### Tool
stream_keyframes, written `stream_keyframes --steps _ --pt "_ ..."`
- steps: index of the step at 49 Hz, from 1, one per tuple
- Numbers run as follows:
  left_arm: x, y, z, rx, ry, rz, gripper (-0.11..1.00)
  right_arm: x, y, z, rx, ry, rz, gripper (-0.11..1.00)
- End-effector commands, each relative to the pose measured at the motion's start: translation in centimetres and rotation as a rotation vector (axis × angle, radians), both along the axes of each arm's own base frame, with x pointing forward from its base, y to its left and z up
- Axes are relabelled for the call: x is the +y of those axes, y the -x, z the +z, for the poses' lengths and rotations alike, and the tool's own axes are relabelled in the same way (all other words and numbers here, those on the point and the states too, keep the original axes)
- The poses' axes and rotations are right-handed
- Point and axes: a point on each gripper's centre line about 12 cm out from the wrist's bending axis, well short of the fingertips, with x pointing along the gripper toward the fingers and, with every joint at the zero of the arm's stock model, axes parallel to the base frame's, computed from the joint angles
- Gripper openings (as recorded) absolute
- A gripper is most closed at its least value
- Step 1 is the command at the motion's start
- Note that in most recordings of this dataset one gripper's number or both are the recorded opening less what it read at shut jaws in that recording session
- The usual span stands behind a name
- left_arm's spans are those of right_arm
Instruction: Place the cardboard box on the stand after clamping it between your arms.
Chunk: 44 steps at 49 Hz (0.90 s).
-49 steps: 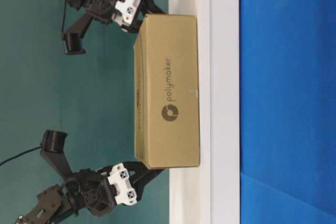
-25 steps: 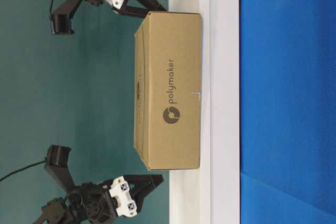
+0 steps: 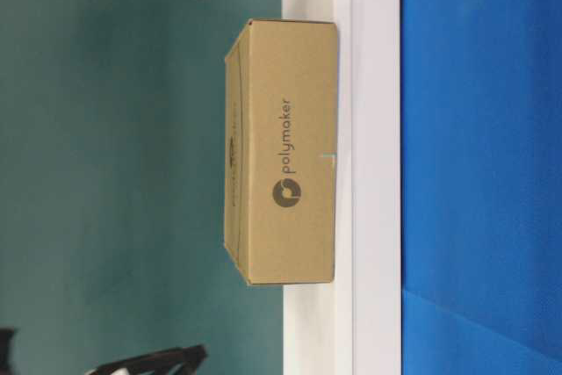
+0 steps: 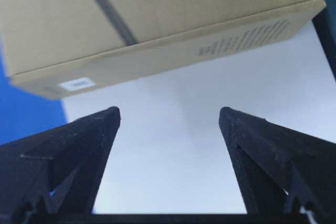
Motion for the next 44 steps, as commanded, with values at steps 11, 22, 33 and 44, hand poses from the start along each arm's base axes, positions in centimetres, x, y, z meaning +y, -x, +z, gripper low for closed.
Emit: stream_keyframes --steps 11,22,33,44 --pt "-7.7 -3.3 3.2 -0.265 -0.024 -0.18 0.85 4.9 0.2 3.1 -0.249 0.013 -0.059 0.99" --pt "-10.9 -3.1 4.0 -0.432 0.076 -0.183 0.85 8.5 1.4 4.1 -0.345 0.071 -0.042 0.99" --pt "-12.5 -0.1 5.7 -0.579 0.071 -0.194 0.85 10.9 3.2 5.9 -0.467 0.069 -0.072 0.99" --pt "-13.9 2.8 5.7 -0.673 0.134 -0.172 0.85 12.9 5.8 5.4 -0.563 0.067 -0.119 0.99"
